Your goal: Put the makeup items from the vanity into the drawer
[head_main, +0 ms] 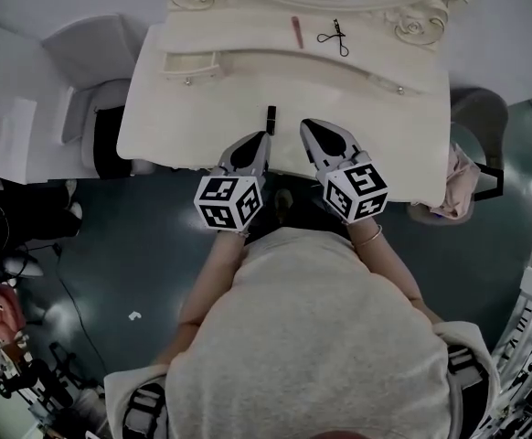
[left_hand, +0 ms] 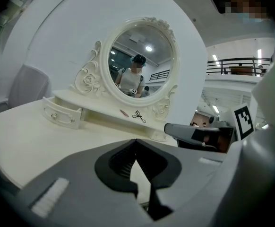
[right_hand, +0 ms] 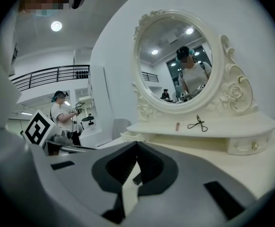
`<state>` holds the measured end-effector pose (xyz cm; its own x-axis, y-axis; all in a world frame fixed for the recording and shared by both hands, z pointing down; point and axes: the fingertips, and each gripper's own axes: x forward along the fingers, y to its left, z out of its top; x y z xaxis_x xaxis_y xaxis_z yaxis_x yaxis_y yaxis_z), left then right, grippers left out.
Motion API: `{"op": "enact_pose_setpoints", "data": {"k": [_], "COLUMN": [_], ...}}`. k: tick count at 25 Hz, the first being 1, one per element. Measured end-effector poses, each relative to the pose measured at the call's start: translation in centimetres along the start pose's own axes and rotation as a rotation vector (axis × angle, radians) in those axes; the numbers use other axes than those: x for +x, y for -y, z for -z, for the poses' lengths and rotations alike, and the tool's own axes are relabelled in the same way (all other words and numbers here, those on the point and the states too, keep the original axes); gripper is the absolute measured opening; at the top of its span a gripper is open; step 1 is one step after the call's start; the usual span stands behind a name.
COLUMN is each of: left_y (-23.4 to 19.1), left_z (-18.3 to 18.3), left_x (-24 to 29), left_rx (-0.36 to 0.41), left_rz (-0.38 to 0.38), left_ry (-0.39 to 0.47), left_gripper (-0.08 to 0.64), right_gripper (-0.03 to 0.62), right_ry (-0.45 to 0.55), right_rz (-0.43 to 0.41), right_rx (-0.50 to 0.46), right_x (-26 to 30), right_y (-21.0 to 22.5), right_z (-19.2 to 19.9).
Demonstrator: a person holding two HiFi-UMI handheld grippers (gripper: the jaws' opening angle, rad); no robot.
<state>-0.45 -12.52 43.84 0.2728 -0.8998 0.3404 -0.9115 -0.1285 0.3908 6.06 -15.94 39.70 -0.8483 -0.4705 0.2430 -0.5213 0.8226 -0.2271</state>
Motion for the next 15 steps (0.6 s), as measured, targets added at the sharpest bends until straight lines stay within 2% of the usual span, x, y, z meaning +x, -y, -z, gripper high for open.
{"op": "enact_pose_setpoints", "data": {"k": [3, 9, 15], "left_y": [-0.6, -1.0, -2.0], "left_z": [0.2, 0.0, 1.4], "left_x": [0.5, 2.0, 3.7], "left_rx": [0.004, 0.034, 0.065], "left_rz": [-0.017, 0.028, 0.07], "left_ry": [-0.023, -0.067, -0.19], "left_gripper": [0.009, 0.009, 0.009], "right_gripper": [0.008, 0.008, 0.008], "right_ry": [-0.014, -0.031, -0.082], "right_rz": [0.008, 0.011, 0.067], "right_rx": [0.015, 0.019, 0.048], "right_x": [0.1, 0.9, 1.5], "right_y": [0.5, 0.6, 1.4], "right_z": [0.5, 0.9, 2.1]}}
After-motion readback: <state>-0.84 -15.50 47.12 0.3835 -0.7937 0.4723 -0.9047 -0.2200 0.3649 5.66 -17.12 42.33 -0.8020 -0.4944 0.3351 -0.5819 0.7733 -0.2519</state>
